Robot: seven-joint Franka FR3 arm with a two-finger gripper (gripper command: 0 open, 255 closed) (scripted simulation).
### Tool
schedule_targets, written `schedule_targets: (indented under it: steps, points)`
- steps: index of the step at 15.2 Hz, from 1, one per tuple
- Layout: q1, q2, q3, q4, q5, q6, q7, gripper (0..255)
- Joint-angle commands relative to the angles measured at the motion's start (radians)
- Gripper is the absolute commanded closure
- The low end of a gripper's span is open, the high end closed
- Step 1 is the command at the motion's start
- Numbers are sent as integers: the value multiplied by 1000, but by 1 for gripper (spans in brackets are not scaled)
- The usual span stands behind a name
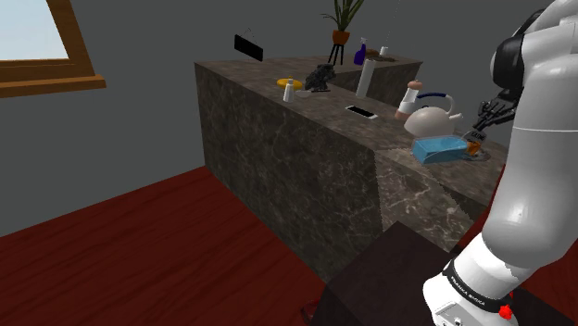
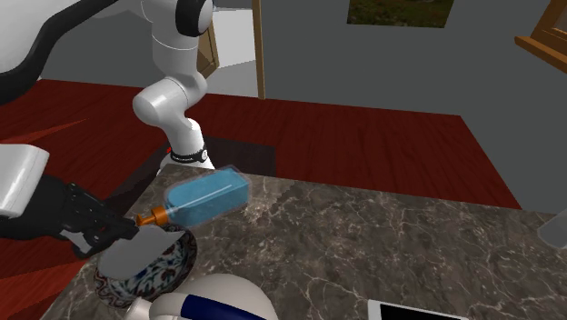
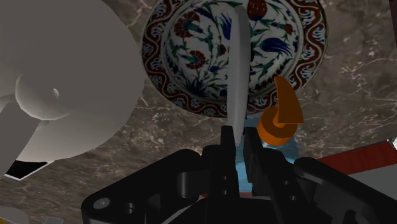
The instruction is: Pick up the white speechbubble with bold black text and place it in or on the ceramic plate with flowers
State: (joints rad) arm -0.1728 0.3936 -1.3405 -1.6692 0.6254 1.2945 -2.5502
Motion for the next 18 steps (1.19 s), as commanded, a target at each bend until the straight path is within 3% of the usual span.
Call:
schedule_targets:
  steps: [1, 6, 10, 18]
  points:
    - [0, 0, 0, 0, 0, 0, 0, 0]
    - [0, 0, 0, 0, 0, 0, 0, 0]
    - [-176, 58, 69, 202, 36, -148, -3, 0]
    - [-176, 58, 69, 202, 36, -149, -4, 0]
